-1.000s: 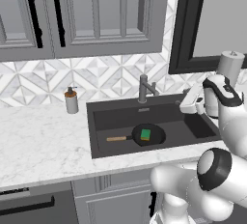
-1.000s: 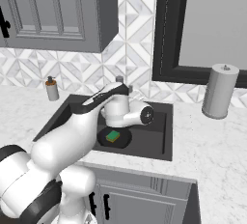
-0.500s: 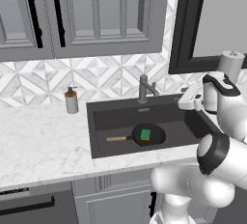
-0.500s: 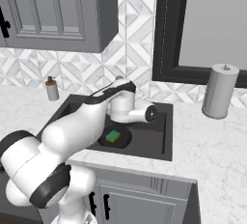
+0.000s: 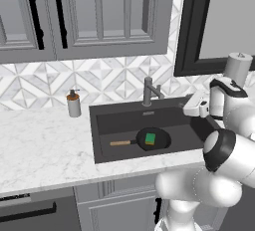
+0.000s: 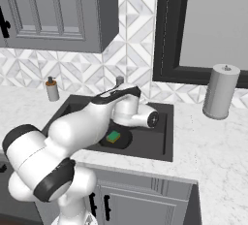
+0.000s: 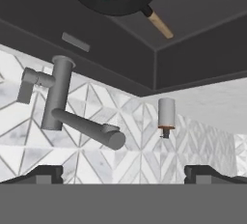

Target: Pick the pan and sponge and place them into the sink. Then turn on the water.

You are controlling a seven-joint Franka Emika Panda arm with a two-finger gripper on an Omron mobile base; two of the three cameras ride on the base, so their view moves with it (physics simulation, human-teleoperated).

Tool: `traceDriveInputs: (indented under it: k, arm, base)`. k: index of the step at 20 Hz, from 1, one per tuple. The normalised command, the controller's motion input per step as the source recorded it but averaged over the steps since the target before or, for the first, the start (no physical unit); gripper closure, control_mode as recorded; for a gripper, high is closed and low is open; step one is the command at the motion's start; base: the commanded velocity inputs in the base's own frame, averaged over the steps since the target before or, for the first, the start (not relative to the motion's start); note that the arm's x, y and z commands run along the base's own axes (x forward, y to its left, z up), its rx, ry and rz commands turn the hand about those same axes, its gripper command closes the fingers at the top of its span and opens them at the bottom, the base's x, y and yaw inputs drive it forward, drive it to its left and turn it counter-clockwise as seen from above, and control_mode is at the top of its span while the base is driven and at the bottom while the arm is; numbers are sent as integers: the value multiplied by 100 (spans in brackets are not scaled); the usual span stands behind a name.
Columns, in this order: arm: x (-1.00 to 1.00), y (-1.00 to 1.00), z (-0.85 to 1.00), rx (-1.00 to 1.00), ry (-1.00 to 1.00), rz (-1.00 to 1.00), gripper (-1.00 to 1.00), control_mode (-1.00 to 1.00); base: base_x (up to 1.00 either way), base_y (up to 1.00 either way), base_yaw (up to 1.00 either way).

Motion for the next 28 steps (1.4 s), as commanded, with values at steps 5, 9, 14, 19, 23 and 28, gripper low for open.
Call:
traceDriveInputs:
  k: [5,9,14,19,23,28]
  arm:
    - [25,0,-5,5,0,0,-100,-100]
    - [33,-2,-6,9,0,0,-100,-100]
    - [27,-10,0,6,0,0,-100,-100]
    - [13,-17,0,1,2,0,-100,-100]
    - [23,-4,-3,0,5,1,-100,-100]
    - [31,0,-17,0,1,2,-100,-100]
  base:
    - [0,0,0]
    - [0,0,0]
    - [0,0,0]
    - [0,0,0]
    - [0,0,0]
    - [0,0,0]
